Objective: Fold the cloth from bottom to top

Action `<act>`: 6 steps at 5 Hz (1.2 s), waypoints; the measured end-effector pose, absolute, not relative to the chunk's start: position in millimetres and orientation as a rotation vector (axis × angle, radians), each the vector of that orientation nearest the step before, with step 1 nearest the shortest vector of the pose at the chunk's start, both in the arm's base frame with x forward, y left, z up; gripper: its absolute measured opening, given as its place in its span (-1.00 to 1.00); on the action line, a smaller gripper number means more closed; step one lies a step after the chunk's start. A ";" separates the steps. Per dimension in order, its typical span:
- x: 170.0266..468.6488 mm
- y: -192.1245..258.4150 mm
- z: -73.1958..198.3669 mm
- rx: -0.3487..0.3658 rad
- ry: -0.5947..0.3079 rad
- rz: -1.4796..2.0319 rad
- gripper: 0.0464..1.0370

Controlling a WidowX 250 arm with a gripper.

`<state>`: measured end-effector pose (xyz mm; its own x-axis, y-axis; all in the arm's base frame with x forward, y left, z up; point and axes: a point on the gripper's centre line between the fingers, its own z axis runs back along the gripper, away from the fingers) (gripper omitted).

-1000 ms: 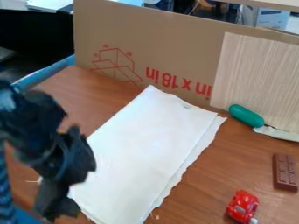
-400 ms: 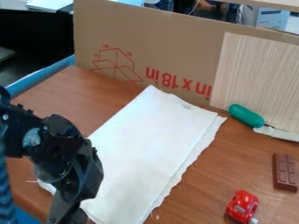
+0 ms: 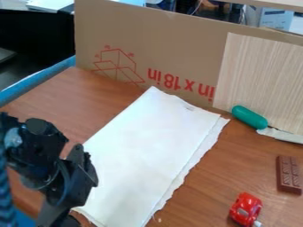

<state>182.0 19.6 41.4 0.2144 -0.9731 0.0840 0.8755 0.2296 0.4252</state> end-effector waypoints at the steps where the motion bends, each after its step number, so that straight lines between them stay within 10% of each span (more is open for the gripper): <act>1: 181.3 22.4 42.8 0.317 -0.373 -1.318 0.92; 6: 186.4 43.2 13.4 0.376 -0.303 -1.335 0.92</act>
